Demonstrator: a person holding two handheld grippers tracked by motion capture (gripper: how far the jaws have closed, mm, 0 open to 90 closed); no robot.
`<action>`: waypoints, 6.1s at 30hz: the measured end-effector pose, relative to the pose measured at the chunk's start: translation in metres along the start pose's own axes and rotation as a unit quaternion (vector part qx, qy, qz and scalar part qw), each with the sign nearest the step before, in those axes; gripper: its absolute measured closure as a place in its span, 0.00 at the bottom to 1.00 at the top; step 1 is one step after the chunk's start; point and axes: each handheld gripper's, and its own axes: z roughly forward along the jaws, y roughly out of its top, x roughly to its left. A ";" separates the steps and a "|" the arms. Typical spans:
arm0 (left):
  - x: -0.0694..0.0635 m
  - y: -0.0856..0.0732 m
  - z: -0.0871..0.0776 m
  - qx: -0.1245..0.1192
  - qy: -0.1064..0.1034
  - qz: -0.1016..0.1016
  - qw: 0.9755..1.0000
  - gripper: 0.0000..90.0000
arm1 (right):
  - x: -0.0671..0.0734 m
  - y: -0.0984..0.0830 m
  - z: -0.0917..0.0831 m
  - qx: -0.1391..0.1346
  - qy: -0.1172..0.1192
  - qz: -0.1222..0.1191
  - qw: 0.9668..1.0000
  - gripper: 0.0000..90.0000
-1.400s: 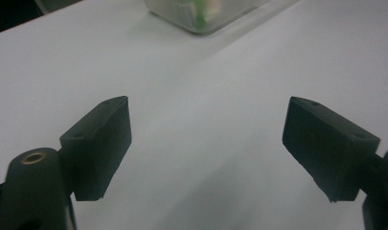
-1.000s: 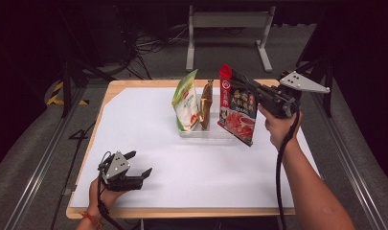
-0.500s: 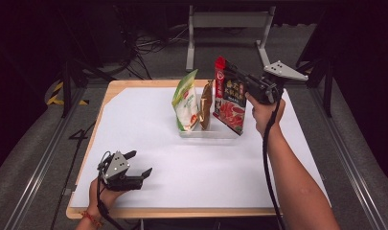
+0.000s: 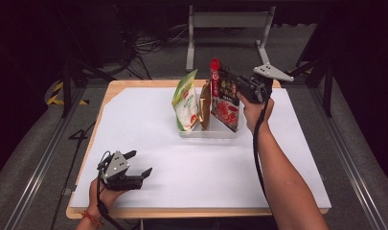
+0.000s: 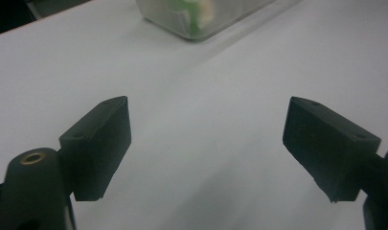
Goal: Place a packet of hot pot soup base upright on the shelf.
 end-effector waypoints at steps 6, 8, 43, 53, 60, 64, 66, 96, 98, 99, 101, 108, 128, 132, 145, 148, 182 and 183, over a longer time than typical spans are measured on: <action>-0.001 0.001 0.002 0.004 -0.002 0.004 1.000 0.20 | -0.004 -0.009 0.001 0.006 0.010 -0.009 1.000 0.98; -0.001 0.001 0.002 0.003 -0.004 0.004 1.000 0.20 | -0.004 -0.011 0.000 0.006 0.008 -0.014 1.000 0.98; -0.002 0.000 0.001 0.014 -0.003 0.008 1.000 0.21 | -0.021 -0.043 -0.037 0.036 0.013 -0.057 0.998 0.96; -0.006 -0.001 -0.001 0.015 0.002 0.013 1.000 0.21 | -0.021 -0.044 -0.040 0.037 0.018 -0.053 0.998 0.94; -0.007 -0.002 -0.001 0.019 0.006 0.015 1.000 0.21 | -0.021 -0.041 -0.042 0.046 0.016 -0.064 0.997 0.94; -0.008 -0.002 -0.001 0.021 0.006 0.019 1.000 0.21 | -0.020 -0.040 -0.042 0.051 0.015 -0.066 0.996 0.94; -0.010 -0.001 0.000 0.019 0.003 0.017 1.000 0.21 | -0.020 -0.040 -0.042 0.052 0.014 -0.067 0.996 0.93; -0.007 -0.003 0.003 0.027 0.013 0.015 0.999 0.21 | -0.023 -0.040 -0.058 0.068 0.002 -0.064 0.996 0.74; -0.007 -0.003 0.003 0.026 0.014 0.012 0.999 0.22 | -0.024 -0.043 -0.062 0.066 0.002 -0.059 0.996 0.71; -0.007 -0.002 0.003 0.025 0.013 0.011 1.000 0.21 | -0.024 -0.044 -0.063 0.065 0.003 -0.057 0.996 0.70; -0.007 -0.002 0.003 0.025 0.012 0.013 1.000 0.22 | -0.025 -0.048 -0.066 0.067 0.000 -0.054 0.996 0.69; -0.008 -0.002 0.005 0.033 0.011 0.019 0.999 0.21 | -0.024 -0.065 -0.077 0.057 0.005 -0.060 0.997 0.69; -0.009 -0.003 0.007 0.039 0.006 0.025 0.999 0.21 | -0.018 -0.078 -0.091 0.094 0.022 -0.103 0.990 0.52; -0.009 -0.003 0.007 0.041 0.006 0.028 0.999 0.21 | -0.018 -0.081 -0.093 0.106 0.028 -0.110 0.988 0.46; -0.009 -0.003 0.008 0.045 0.005 0.028 0.999 0.21 | -0.022 -0.091 -0.104 0.118 0.020 -0.133 0.984 0.31; -0.008 -0.003 0.009 0.045 0.004 0.029 0.999 0.21 | -0.022 -0.093 -0.106 0.127 0.022 -0.138 0.982 0.26; -0.009 -0.002 0.007 0.042 0.005 0.032 0.999 0.21 | -0.018 -0.115 -0.140 0.169 0.028 -0.184 0.968 0.15; -0.009 -0.002 0.007 0.042 0.004 0.032 0.999 0.21 | -0.018 -0.116 -0.140 0.167 0.029 -0.185 0.968 0.15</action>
